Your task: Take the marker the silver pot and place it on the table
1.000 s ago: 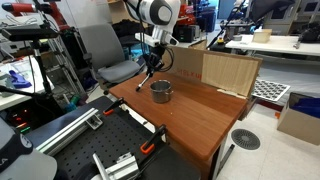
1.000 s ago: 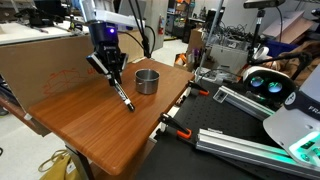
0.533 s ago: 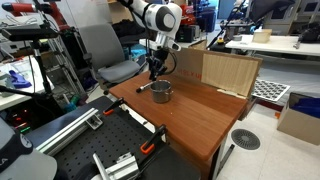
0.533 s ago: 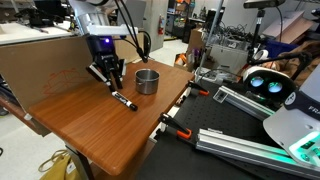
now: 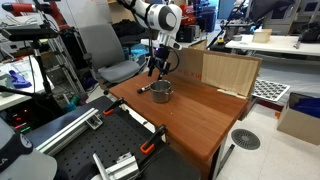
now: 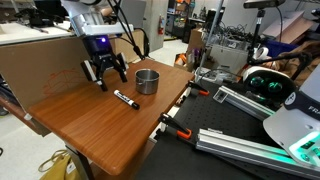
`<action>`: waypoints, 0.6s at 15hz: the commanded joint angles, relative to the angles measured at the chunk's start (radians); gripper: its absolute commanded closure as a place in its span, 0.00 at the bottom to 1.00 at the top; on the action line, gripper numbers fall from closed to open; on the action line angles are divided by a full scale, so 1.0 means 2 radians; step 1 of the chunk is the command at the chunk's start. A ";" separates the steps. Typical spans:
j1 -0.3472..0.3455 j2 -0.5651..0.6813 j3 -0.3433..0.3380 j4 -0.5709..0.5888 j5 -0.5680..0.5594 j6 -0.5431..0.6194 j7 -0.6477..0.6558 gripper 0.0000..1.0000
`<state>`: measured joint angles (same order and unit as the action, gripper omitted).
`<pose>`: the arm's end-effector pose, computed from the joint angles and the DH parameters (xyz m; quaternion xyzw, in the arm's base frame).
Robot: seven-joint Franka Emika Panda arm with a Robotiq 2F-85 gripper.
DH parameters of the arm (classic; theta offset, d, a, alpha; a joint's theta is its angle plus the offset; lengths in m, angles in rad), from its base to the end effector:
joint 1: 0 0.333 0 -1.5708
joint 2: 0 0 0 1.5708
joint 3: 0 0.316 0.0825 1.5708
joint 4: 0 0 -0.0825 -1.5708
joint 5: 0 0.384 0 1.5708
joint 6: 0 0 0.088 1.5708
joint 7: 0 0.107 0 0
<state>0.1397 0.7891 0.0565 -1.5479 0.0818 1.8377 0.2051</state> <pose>0.6299 0.1282 0.1553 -0.9671 0.0276 0.2528 0.0068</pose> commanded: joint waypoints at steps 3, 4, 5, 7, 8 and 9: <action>0.008 0.002 -0.006 0.016 -0.011 -0.016 0.004 0.00; 0.008 -0.002 -0.006 0.013 -0.012 -0.015 0.001 0.00; 0.007 -0.008 -0.004 0.007 -0.013 -0.011 -0.003 0.00; 0.006 -0.023 -0.001 -0.007 -0.012 0.000 -0.009 0.00; 0.006 -0.032 0.001 -0.015 -0.011 0.005 -0.013 0.00; 0.005 -0.047 0.003 -0.029 -0.011 0.015 -0.020 0.00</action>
<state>0.1451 0.7691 0.0597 -1.5328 0.0690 1.8306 0.1979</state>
